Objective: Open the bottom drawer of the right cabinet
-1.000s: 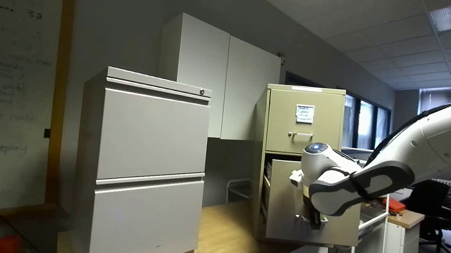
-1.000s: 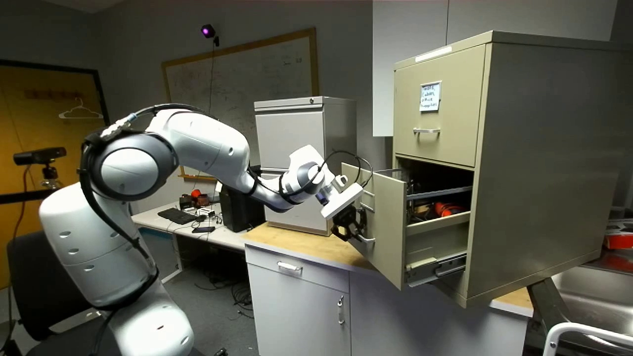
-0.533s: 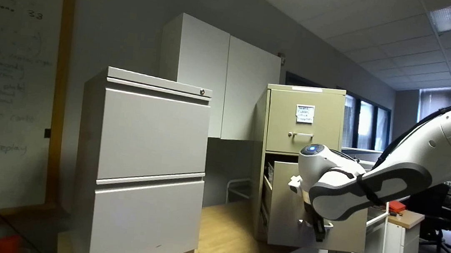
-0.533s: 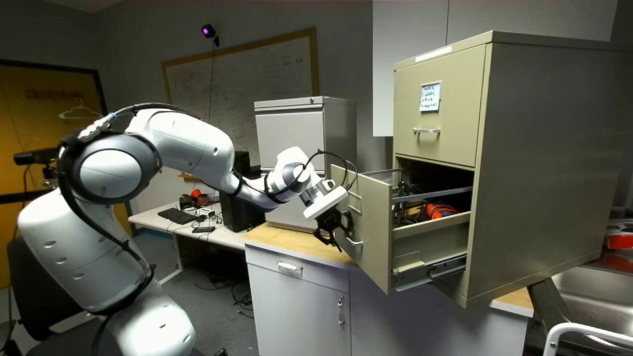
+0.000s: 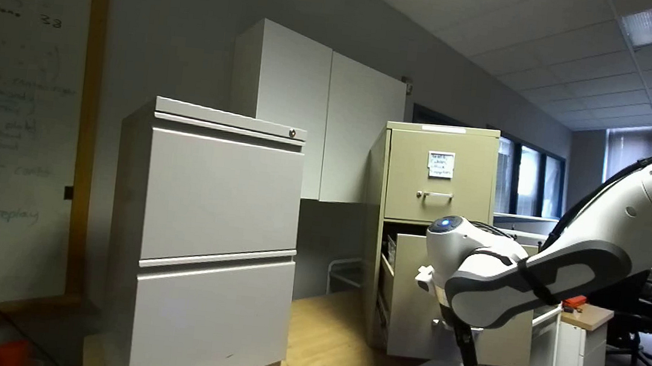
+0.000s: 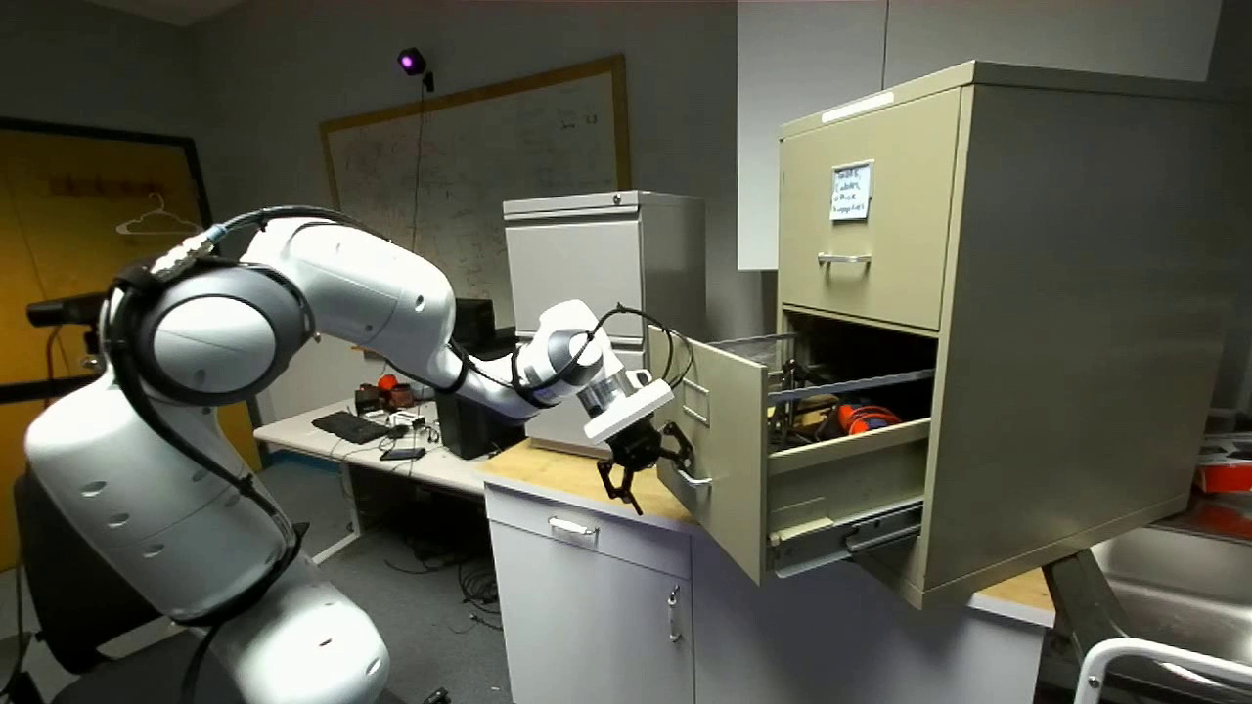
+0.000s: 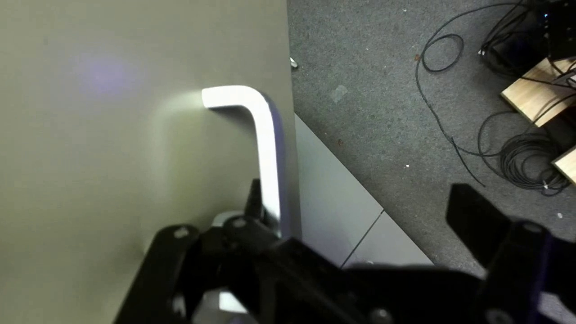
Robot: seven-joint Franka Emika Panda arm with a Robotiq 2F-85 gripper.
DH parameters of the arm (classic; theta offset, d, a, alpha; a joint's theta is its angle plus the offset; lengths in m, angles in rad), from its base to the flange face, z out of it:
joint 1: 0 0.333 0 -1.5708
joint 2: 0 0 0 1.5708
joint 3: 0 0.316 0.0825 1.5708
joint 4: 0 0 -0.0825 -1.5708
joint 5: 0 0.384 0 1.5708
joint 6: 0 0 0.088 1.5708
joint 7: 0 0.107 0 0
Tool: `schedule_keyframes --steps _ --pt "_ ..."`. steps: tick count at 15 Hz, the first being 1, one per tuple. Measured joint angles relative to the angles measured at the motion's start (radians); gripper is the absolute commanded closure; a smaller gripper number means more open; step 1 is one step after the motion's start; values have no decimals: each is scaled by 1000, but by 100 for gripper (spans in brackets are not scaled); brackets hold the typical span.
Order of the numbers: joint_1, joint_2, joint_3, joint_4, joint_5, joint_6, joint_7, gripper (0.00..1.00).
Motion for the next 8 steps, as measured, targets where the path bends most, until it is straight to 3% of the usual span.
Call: schedule_keyframes --steps 8 --pt "0 0 0 -3 -4 17 64 0"
